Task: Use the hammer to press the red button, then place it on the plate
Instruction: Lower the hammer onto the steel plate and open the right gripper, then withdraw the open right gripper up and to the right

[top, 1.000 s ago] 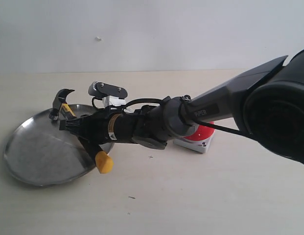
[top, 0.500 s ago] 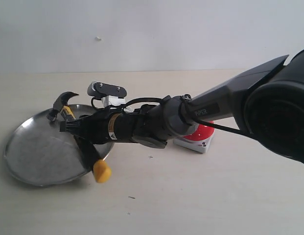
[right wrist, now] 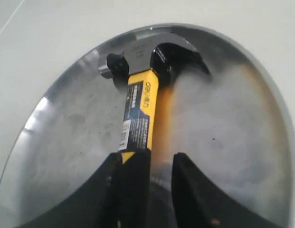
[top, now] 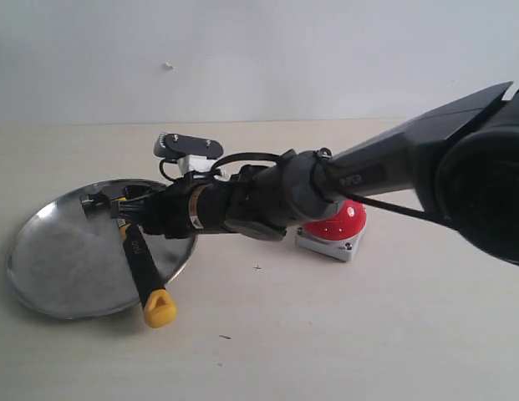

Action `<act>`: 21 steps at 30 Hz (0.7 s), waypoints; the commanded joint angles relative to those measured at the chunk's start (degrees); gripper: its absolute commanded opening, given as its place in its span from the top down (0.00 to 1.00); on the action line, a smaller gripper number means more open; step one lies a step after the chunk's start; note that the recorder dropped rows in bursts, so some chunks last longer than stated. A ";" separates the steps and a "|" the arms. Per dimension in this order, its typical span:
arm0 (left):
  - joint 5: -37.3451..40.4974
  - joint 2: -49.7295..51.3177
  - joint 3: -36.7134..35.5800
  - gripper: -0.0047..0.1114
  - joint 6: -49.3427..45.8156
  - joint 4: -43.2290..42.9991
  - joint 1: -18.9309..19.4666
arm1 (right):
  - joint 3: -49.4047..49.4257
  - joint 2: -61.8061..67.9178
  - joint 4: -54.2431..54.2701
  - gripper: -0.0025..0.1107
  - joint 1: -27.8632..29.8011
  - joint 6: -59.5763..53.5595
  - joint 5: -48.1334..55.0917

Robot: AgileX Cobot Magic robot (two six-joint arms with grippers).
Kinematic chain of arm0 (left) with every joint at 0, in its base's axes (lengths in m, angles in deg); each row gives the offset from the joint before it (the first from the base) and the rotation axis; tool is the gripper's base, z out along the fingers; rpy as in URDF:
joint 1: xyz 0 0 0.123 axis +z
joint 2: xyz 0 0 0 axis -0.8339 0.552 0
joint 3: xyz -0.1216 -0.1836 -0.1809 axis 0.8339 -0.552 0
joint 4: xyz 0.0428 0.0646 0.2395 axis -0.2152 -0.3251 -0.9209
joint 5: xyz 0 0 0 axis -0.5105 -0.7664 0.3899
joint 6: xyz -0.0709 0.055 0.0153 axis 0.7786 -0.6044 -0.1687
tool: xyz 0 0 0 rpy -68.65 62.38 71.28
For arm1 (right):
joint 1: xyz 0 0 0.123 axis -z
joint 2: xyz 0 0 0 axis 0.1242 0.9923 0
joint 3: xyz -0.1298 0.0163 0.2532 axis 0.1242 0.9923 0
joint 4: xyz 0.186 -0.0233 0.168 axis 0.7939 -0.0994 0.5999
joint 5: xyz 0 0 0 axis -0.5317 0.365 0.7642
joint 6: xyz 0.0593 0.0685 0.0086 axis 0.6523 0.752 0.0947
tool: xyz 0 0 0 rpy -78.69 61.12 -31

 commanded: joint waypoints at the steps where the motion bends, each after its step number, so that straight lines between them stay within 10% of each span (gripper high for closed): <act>1: 0.23 -0.31 -0.30 0.96 -0.07 0.02 0.17 | -0.52 -5.67 -0.41 0.67 0.66 -2.56 6.77; 14: 0.23 -0.31 -0.30 0.96 -0.07 0.02 0.17 | 1.49 -24.76 0.32 0.98 0.54 -26.47 37.88; 21: 0.23 -0.31 -0.30 0.96 -0.07 0.02 0.17 | 21.08 -38.75 2.35 0.98 0.54 -30.08 27.41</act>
